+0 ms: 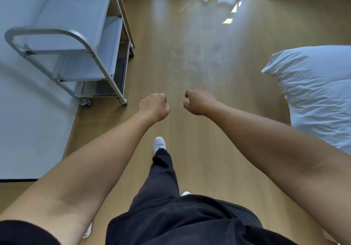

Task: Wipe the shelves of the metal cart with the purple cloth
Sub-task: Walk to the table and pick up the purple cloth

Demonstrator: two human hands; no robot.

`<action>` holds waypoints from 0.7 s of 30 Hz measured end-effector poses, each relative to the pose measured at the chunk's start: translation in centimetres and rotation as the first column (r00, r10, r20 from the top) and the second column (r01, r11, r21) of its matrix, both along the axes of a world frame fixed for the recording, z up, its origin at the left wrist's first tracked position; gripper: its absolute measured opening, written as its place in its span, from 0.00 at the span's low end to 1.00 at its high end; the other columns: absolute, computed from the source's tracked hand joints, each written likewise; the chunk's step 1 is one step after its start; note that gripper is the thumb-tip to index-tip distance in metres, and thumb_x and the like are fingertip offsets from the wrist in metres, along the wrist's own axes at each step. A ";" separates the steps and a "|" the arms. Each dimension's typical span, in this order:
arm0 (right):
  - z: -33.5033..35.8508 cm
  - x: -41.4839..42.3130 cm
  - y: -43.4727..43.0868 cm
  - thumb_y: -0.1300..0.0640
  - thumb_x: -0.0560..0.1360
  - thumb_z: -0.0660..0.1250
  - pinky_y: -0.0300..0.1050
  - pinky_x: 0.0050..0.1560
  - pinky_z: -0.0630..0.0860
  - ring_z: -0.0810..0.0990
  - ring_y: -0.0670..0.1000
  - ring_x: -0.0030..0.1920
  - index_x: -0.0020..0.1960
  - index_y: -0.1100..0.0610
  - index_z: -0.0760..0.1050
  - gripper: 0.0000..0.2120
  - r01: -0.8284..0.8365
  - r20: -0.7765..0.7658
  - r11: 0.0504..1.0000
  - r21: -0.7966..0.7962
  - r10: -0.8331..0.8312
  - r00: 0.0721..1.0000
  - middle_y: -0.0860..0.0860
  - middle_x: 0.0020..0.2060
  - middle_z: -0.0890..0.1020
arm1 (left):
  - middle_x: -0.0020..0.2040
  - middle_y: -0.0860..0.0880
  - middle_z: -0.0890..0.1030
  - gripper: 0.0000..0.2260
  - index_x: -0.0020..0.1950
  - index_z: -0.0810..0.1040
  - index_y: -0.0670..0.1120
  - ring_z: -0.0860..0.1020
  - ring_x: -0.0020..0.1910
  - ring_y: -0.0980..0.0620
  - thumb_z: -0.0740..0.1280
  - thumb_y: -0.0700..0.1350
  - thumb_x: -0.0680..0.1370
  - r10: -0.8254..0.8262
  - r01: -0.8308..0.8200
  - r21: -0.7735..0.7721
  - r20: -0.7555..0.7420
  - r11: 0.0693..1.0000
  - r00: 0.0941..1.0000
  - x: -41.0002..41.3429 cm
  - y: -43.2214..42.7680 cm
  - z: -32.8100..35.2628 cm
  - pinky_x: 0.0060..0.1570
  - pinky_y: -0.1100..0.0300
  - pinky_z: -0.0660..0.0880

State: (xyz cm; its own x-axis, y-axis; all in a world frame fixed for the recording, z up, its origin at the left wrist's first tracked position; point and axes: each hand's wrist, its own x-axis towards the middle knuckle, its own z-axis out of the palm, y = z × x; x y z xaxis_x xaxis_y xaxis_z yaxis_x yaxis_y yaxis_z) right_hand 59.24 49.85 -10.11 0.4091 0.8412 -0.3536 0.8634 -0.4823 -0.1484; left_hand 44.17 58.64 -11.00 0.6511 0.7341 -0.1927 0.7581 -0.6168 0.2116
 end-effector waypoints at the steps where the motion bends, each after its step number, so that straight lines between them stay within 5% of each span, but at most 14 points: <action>1: -0.5 0.8 1.5 0.47 0.79 0.59 0.51 0.51 0.77 0.78 0.57 0.57 0.66 0.55 0.71 0.18 -0.002 -0.002 1.000 -0.010 0.002 1.000 0.53 0.58 0.79 | 0.54 0.48 0.80 0.12 0.56 0.76 0.48 0.78 0.52 0.45 0.62 0.50 0.76 0.001 -0.001 -0.007 0.000 1.000 1.000 1.0 1.6 -0.4 0.48 0.54 0.75; 21: -1.5 19.0 33.4 0.48 0.78 0.59 0.51 0.50 0.77 0.78 0.57 0.55 0.64 0.55 0.71 0.18 0.039 -0.006 0.997 -0.073 -0.039 0.999 0.54 0.56 0.79 | 0.55 0.47 0.79 0.12 0.57 0.76 0.47 0.77 0.52 0.45 0.62 0.51 0.77 -0.051 0.049 -0.050 -0.039 0.998 0.998 19.2 33.4 -0.8 0.50 0.52 0.76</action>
